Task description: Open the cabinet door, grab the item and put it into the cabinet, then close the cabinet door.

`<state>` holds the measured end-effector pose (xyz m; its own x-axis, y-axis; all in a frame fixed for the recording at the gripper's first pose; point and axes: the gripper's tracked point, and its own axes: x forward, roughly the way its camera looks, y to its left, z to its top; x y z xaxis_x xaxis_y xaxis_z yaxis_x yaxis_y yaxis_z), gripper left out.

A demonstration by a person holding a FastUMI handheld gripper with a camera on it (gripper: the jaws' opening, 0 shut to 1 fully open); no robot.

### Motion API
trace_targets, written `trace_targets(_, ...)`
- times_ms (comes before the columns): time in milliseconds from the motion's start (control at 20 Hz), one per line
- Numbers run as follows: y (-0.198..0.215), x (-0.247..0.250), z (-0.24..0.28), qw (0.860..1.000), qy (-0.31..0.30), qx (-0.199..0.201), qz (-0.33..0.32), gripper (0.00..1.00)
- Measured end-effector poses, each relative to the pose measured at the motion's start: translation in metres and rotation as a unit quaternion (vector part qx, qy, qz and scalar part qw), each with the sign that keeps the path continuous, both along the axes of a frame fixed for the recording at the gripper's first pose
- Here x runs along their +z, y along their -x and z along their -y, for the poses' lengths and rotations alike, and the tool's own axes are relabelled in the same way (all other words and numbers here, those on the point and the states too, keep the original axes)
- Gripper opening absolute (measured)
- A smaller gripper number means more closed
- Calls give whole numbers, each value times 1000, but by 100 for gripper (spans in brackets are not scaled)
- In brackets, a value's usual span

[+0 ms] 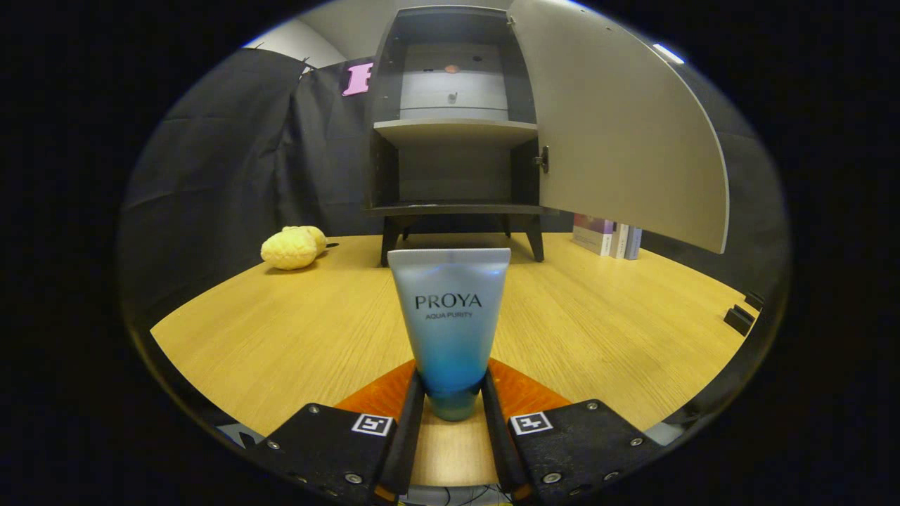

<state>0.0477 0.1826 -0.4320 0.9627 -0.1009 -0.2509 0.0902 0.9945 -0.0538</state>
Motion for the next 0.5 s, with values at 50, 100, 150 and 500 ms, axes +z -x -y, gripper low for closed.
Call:
trace_targets(50,0,1,1,1000,-9,-5,-6,46)
trace_targets(100,-2,3,5,1000,-13,-11,-10,46)
trace_targets(150,-3,9,7,1000,-15,-14,-9,46)
trace_targets(500,-19,86,-1,1000,-5,-2,15,46)
